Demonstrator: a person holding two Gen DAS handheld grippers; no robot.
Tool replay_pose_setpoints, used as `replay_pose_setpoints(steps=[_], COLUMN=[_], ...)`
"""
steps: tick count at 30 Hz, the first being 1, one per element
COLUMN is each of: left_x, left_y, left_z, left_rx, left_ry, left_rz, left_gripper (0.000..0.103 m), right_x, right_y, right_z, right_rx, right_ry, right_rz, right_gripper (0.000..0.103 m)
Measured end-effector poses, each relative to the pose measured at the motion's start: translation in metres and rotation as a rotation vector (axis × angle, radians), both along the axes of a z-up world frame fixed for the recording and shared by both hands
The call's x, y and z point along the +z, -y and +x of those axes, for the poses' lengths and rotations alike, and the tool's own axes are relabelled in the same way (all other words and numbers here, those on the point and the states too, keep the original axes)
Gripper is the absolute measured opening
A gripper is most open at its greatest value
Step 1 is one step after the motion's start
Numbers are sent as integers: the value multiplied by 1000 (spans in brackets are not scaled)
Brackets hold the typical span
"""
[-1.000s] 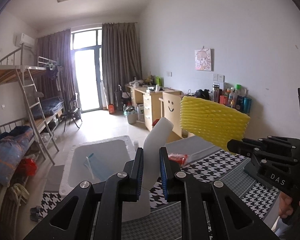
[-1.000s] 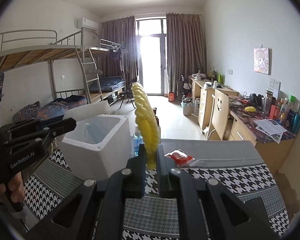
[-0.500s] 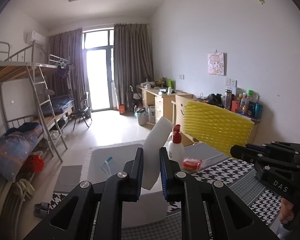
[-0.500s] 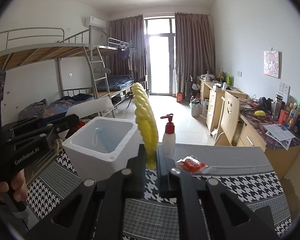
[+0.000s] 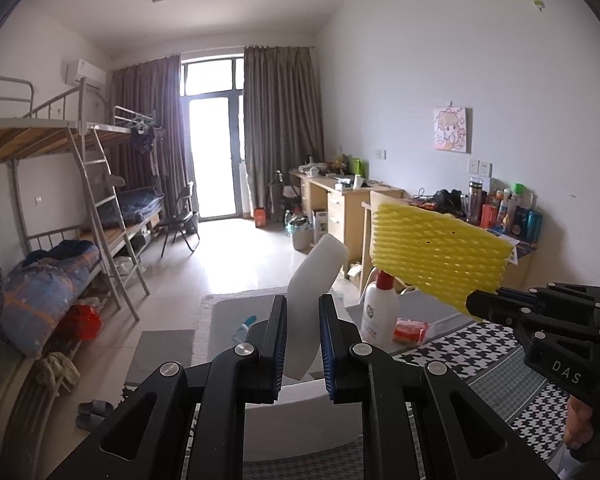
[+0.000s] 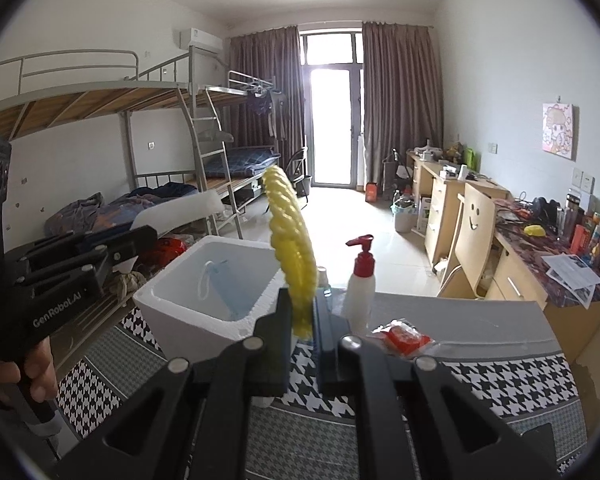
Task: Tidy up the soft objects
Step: 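Carry the foam tube in the left gripper over the foam box while the right gripper carries the net sleeve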
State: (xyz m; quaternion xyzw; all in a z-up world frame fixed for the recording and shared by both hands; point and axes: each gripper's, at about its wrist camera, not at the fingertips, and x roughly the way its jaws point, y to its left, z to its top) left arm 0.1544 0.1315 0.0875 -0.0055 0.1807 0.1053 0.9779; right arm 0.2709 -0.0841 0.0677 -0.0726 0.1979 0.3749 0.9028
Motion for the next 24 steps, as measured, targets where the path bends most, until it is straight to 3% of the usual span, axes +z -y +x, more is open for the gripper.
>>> replay_pose_setpoints(steps=[24], left_x=[-7], left_y=[-33], left_z=[-6], left_rx=[94], left_ry=[-7], left_rz=[-25], left_gripper=[17], right_x=[-11], right_y=[-46], right_z=[8], right_rx=[84], right_ry=[-33], right_rz=[-51], right_gripper=[12])
